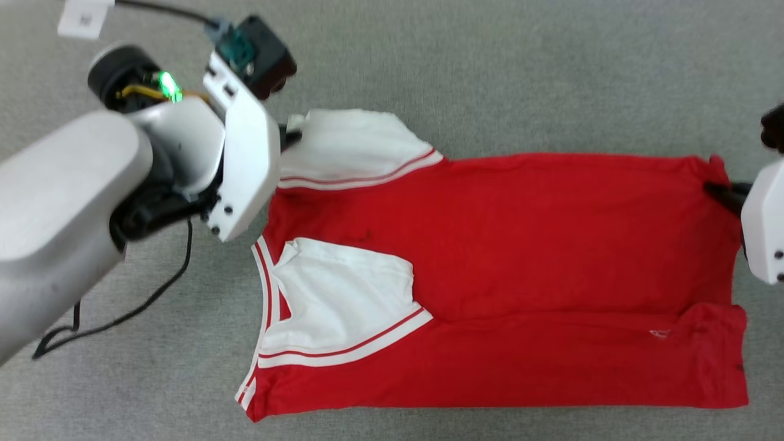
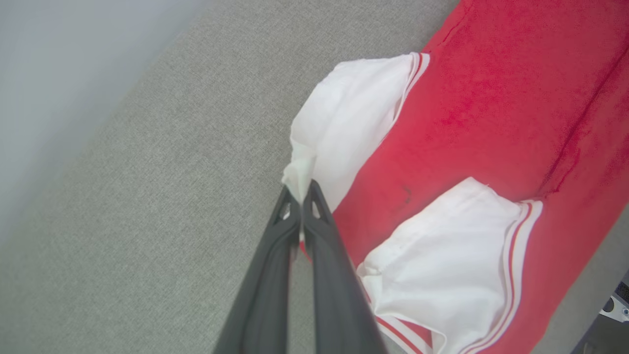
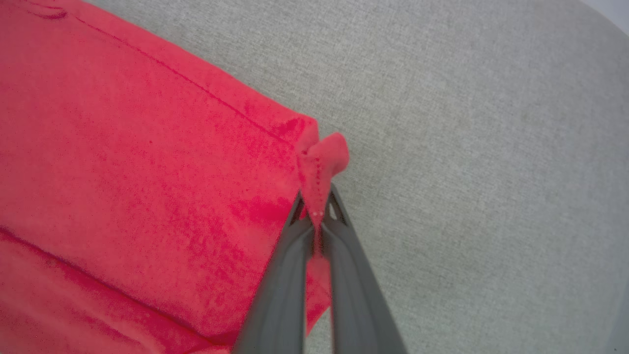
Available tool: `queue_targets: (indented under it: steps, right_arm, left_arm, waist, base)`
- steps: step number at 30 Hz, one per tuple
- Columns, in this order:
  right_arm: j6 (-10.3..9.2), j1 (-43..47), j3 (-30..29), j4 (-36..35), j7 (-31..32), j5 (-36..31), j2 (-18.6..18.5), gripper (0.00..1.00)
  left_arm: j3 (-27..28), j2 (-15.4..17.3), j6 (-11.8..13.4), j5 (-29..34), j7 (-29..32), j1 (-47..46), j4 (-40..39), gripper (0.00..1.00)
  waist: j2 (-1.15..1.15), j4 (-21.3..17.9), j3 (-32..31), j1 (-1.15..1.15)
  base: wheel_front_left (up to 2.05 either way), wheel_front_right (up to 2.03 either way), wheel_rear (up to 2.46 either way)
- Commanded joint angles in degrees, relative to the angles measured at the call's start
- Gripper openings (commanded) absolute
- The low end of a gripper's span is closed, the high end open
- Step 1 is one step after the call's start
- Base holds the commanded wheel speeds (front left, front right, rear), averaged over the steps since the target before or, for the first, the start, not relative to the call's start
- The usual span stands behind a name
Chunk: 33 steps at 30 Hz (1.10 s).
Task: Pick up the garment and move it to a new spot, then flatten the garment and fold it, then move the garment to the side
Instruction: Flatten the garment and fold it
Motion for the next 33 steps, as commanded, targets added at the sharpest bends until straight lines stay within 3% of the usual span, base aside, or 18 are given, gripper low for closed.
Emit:
queue_targets:
  steps: [1,10,16,20,28,29,30,31,33]
  right_arm:
    - [-0.05,1.14,0.16,-0.32,-0.45,0.33,-0.59,0.00]
    - [-0.05,12.14,-0.05,-4.44,-3.97,1.43,-3.75,0.00]
    - [-0.05,18.91,-0.71,-5.52,-5.37,2.25,-3.31,0.00]
    - [-0.05,22.43,-0.74,-4.59,-5.87,2.17,-2.29,0.00]
    - [-0.05,23.03,2.32,1.28,-6.41,0.68,2.81,0.00]
    - [-0.05,22.70,2.77,1.94,-6.85,0.22,3.24,0.04]
    - [-0.05,22.28,2.78,2.44,-7.62,0.12,3.46,0.82]
    - [-0.05,21.97,2.62,2.60,-8.52,0.17,3.57,1.00]
    - [-0.05,21.53,2.05,2.14,-10.49,0.03,2.92,1.00]
  left_arm:
    - [-0.11,0.53,0.28,-0.21,-0.29,1.24,-0.42,0.00]
    - [-1.96,7.19,4.45,-2.13,-2.88,13.85,-10.04,0.00]
    - [-3.00,9.60,7.22,-3.09,-4.19,23.25,-14.07,0.00]
    - [-3.24,9.62,8.08,-2.90,-5.01,28.35,-14.40,0.00]
    - [-3.47,5.85,7.49,-2.31,-5.71,33.57,-9.25,0.00]
    - [-3.50,5.49,7.39,-2.18,-5.84,33.82,-8.48,0.41]
    - [-3.45,5.16,7.24,-1.52,-6.60,33.83,-7.78,1.00]
    - [-3.13,4.92,7.31,-1.42,-7.50,33.92,-7.35,1.00]
    - [-2.49,5.03,7.62,-0.69,-9.56,33.99,-6.96,1.00]
  waist:
    - [0.00,-0.10,-2.66,0.00]
    - [0.00,-0.01,-8.42,0.00]
    - [0.00,0.15,-9.52,0.00]
    - [0.00,-0.04,-8.90,0.00]
    - [0.00,-0.65,-6.82,0.00]
    - [0.00,-0.68,-6.83,0.00]
    - [0.00,-0.70,-6.99,0.00]
    - [0.00,-0.72,-7.27,0.00]
    - [0.00,-0.75,-8.18,0.00]
  base:
    - [0.00,0.00,0.00]
    - [0.00,0.00,0.00]
    - [0.00,0.00,0.00]
    - [0.00,0.00,0.00]
    - [0.00,0.00,0.00]
    - [0.00,0.00,0.00]
    - [0.00,0.00,0.00]
    - [0.00,0.00,0.00]
    - [0.00,0.00,0.00]
